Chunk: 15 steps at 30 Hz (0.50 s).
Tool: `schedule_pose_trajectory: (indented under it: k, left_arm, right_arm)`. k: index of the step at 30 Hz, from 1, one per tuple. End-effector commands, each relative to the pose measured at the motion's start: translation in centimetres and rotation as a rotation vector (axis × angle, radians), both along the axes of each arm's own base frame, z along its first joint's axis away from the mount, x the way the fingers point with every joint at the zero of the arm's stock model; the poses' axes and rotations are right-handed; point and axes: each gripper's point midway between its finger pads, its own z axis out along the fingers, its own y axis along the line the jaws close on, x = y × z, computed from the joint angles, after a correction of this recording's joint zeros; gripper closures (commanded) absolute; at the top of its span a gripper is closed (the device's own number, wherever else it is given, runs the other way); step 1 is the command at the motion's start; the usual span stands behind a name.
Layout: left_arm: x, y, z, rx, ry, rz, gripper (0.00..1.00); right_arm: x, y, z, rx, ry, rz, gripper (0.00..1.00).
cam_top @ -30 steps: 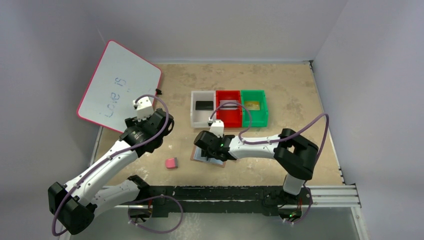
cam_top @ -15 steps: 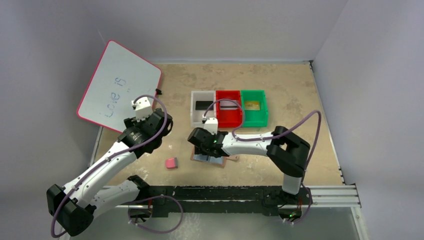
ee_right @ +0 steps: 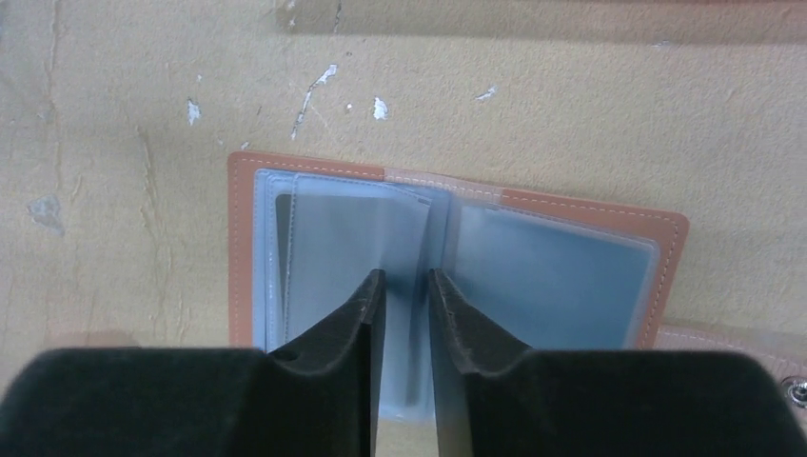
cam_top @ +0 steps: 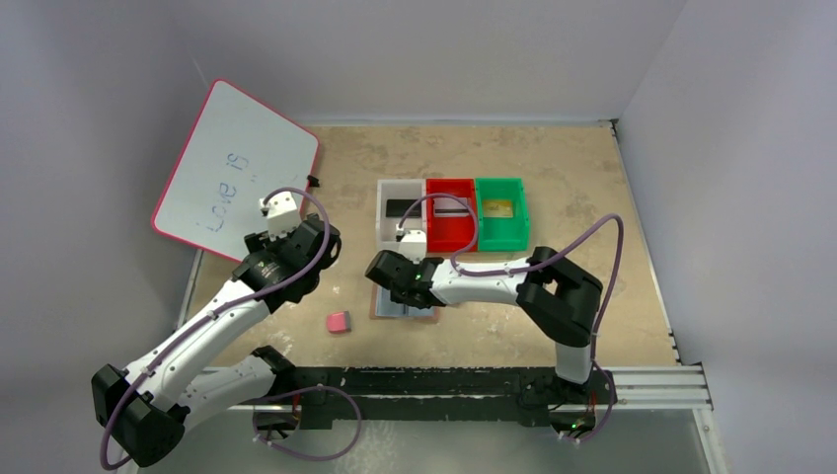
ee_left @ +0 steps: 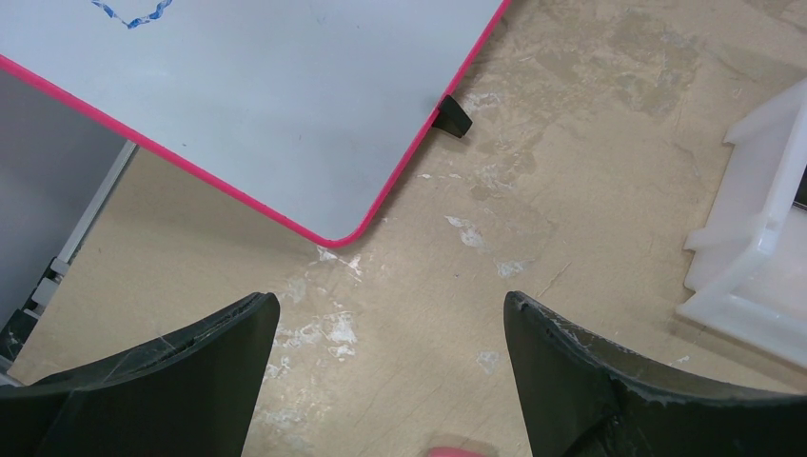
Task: Take the credit cards out of the card holder
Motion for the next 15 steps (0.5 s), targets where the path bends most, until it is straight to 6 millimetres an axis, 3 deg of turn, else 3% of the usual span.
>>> schedule_pose_trajectory:
  k: [1, 7, 15]
  left_arm:
    - [0.5, 0.0, 1.5, -0.014, -0.044, 0.004, 0.12]
    - [0.4, 0.0, 1.4, -0.014, -0.038, 0.003, 0.12]
    - [0.6, -1.6, 1.2, -0.087, -0.034, -0.064, 0.11]
  right_arm:
    - [-1.2, -1.7, -1.6, -0.063, 0.050, 0.023, 0.81]
    - [-1.0, -1.5, -1.7, -0.017, 0.058, 0.037, 1.00]
    - [-0.5, -1.2, -1.3, 0.217, 0.074, 0.101, 1.00]
